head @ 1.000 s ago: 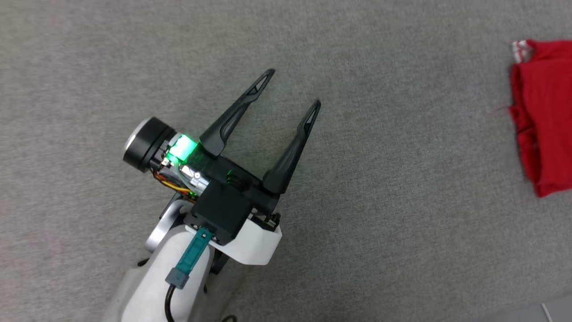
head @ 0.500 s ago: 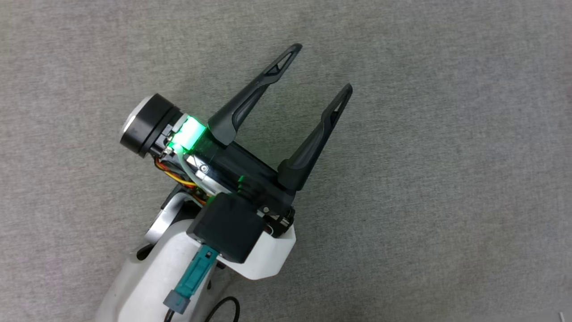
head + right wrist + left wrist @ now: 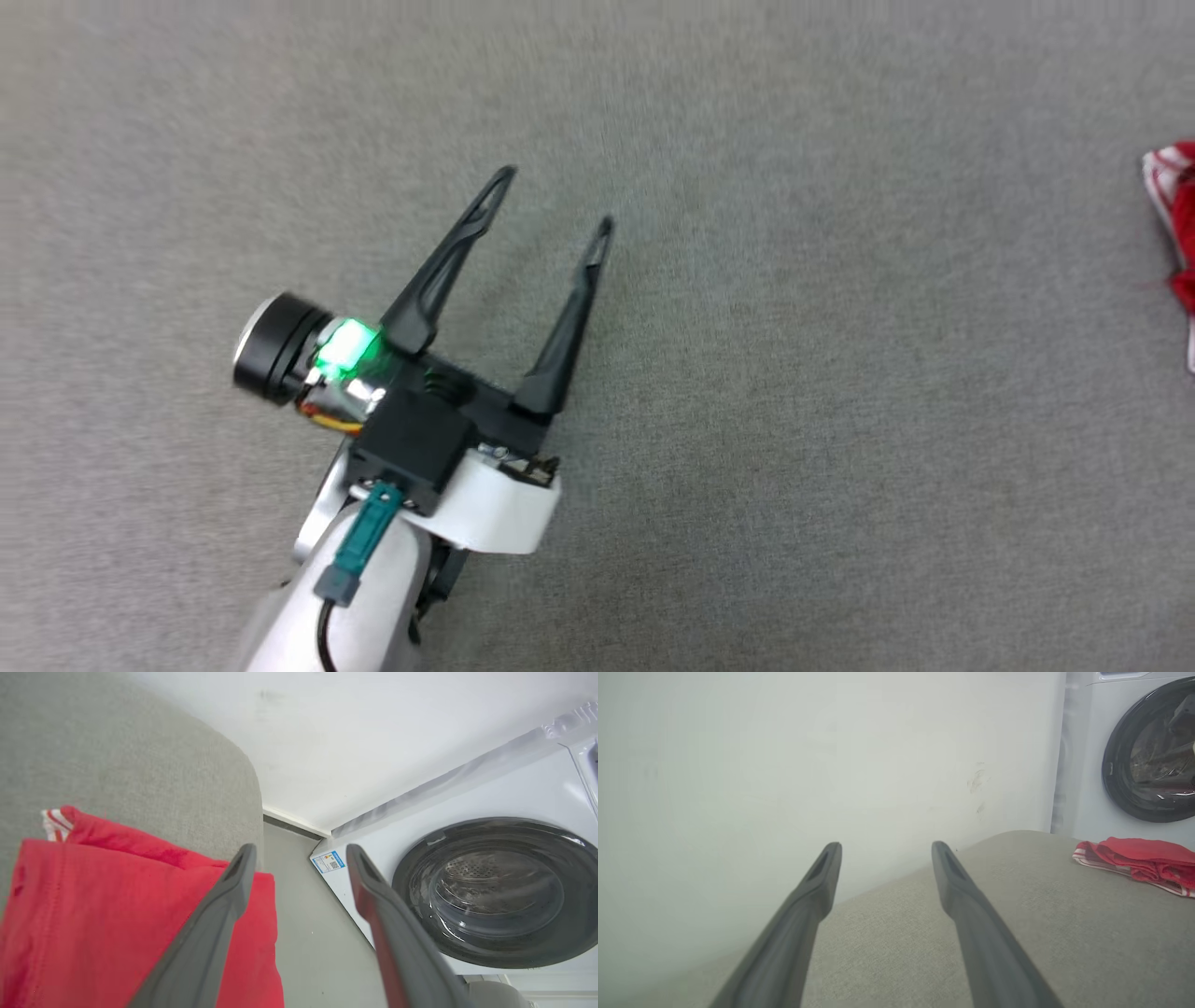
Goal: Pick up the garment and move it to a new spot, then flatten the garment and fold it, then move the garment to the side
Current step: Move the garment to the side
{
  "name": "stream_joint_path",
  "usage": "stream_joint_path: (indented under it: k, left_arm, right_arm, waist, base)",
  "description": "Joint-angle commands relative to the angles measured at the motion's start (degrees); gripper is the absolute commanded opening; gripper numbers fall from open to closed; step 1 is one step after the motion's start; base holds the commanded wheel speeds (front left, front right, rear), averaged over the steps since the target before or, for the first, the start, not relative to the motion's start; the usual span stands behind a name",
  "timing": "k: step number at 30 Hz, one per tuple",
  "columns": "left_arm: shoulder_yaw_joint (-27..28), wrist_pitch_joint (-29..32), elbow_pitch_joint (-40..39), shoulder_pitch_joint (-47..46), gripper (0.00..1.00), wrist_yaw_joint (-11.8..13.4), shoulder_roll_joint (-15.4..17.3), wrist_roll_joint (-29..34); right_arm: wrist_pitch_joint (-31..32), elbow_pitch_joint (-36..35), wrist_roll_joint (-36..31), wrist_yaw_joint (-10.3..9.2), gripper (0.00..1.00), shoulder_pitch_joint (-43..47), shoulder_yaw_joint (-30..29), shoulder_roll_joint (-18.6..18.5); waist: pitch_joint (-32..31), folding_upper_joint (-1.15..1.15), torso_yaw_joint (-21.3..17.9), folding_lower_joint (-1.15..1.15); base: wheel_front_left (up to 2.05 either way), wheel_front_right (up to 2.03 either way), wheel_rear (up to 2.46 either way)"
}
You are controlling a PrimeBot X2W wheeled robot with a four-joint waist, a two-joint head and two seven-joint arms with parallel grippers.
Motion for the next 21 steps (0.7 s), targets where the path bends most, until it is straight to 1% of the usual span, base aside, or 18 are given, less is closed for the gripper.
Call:
stream_joint_path:
  k: [1, 7, 12, 14, 16, 18, 21]
  left_arm:
    - [0.48, -0.24, 0.48, 1.61, 1.00, 0.58, 0.07, -0.65]
    - [4.33, -0.18, 2.41, 8.01, 1.00, 3.30, 0.70, -3.05]
    - [6.49, -0.19, 3.58, 12.65, 1.00, 4.32, 0.81, -4.27]
    - [7.21, -0.19, 3.95, 14.15, 1.00, 4.37, 0.39, -4.91]
    - [7.58, -0.19, 4.39, 15.49, 1.00, 4.32, 0.08, -5.20]
    - [8.25, -0.19, 4.59, 16.68, 1.00, 4.44, -0.49, -5.50]
    - [8.84, -0.19, 4.89, 18.45, 1.00, 4.30, -1.15, -5.55]
  right_arm:
    - [-0.41, -0.86, 1.00, -0.11, 1.00, 1.26, 0.00, 0.88]
    - [-1.45, -10.38, 7.24, -0.11, 1.00, 6.25, 0.04, 6.55]
    - [-1.43, -21.13, 11.09, -0.10, 1.00, 13.67, -1.71, 12.54]
    - [-1.99, -24.69, 12.48, -0.11, 1.00, 16.55, -2.52, 14.30]
    - [-2.60, -28.76, 13.19, -0.09, 1.00, 20.34, -3.55, 18.22]
    - [-3.36, -32.47, 13.64, -0.10, 1.00, 24.01, -4.10, 21.21]
    - [-5.05, -36.59, 13.60, -0.10, 1.00, 29.59, -4.95, 26.20]
  waist:
    - [-5.66, 0.00, 1.61, 0.00]
    - [-13.13, 0.00, 3.56, 0.00]
    - [-17.33, 0.00, 5.40, 0.00]
    - [-18.47, 0.00, 6.20, 0.00]
    - [-19.72, 0.00, 6.89, 0.00]
    - [-20.73, 0.00, 7.47, 0.00]
    - [-22.06, 0.00, 8.11, 0.00]
  base:
    - [0.00, 0.00, 0.00]
    - [0.00, 0.00, 0.00]
    - [0.00, 0.00, 0.00]
    - [0.00, 0.00, 0.00]
    - [0.00, 0.00, 0.00]
    - [0.00, 0.00, 0.00]
    - [0.00, 0.00, 0.00]
